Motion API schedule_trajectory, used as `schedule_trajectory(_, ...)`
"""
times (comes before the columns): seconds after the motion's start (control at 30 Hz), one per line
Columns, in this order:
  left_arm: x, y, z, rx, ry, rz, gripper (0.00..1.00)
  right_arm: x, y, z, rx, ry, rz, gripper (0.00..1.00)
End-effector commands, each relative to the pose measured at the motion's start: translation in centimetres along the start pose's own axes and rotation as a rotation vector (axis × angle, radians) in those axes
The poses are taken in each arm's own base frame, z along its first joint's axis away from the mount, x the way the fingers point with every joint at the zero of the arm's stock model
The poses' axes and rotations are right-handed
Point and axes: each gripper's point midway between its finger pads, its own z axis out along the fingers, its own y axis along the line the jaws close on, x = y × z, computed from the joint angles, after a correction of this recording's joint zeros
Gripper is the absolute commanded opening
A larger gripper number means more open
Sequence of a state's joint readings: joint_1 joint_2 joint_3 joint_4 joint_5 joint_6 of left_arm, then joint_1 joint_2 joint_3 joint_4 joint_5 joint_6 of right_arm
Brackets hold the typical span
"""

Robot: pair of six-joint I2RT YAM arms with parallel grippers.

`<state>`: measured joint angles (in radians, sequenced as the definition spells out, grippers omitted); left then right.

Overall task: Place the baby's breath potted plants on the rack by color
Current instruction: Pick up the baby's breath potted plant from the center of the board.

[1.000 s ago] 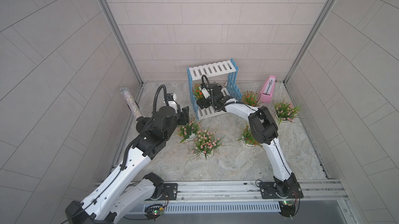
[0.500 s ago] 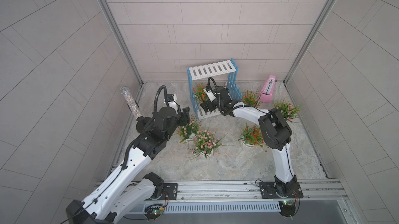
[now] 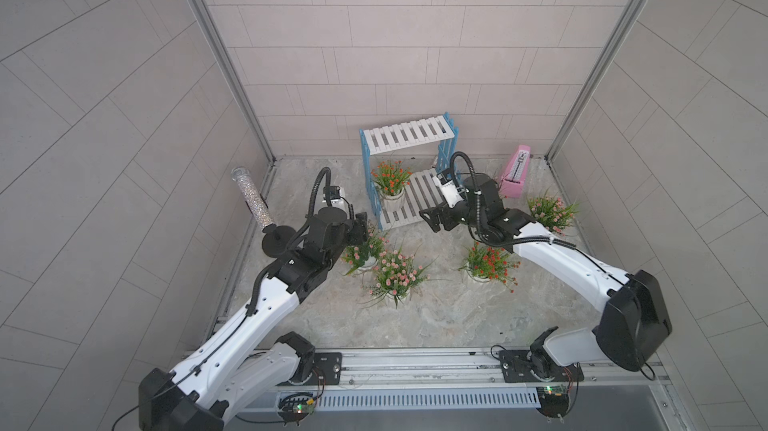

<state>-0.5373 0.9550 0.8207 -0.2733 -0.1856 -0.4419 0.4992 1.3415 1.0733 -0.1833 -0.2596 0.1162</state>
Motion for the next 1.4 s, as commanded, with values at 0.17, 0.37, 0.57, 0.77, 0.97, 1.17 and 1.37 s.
schedule_trajectory(0.17, 0.7, -0.9, 2.1, 0.020, 0.016, -0.045, 0.71, 1.1, -8.3, -8.5, 0.301, -0.056, 0.226, 1.00)
schedule_trajectory(0.37, 1.9, -2.5, 4.0, 0.056, 0.069, -0.033, 0.71, 3.9, -12.2, -11.0, 0.406, -0.010, 0.371, 0.99)
schedule_trajectory(0.57, 3.8, -3.5, 5.1, 0.075, 0.089, -0.009, 0.70, 5.8, -10.8, -11.6, 0.377, -0.002, 0.389, 1.00)
schedule_trajectory(0.77, 5.5, -4.2, 6.2, 0.086, 0.108, 0.010, 0.70, 2.8, -6.5, -12.9, 0.314, -0.045, 0.285, 1.00)
schedule_trajectory(0.97, 5.3, -4.3, 6.4, 0.079, 0.098, 0.021, 0.70, 3.4, 0.0, -11.6, 0.235, 0.049, 0.182, 0.99)
schedule_trajectory(1.17, 5.3, -4.3, 6.7, 0.075, 0.097, 0.021, 0.70, 7.4, 3.3, -12.0, 0.209, 0.114, 0.206, 0.98)
schedule_trajectory(1.37, 5.6, -4.3, 7.1, 0.075, 0.095, 0.016, 0.70, 12.8, 5.6, -11.0, 0.203, 0.229, 0.244, 0.97)
